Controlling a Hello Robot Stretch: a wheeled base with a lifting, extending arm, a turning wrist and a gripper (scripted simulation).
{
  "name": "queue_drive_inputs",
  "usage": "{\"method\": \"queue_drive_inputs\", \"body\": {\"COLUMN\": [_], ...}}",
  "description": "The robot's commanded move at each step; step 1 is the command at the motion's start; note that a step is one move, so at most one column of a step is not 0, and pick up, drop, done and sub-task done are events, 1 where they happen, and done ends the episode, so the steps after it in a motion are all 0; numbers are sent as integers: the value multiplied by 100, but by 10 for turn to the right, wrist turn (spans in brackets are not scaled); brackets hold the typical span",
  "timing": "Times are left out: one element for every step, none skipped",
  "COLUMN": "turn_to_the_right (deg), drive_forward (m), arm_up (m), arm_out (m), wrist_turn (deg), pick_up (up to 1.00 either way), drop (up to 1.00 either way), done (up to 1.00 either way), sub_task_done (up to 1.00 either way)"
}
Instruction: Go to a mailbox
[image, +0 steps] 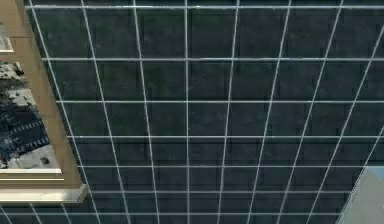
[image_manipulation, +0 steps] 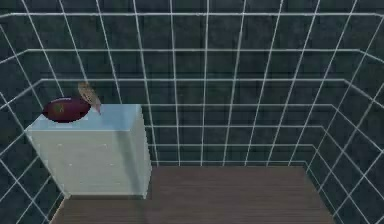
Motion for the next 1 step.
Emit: {"method": "queue_drive_inputs", "body": {"turn_to_the_right": [-450], "drive_forward": [0], "arm_up": [0], "arm_out": [0], "wrist_turn": [0], "pick_up": [0], "drop": [0], "done": [0], "sub_task_done": [0]}}
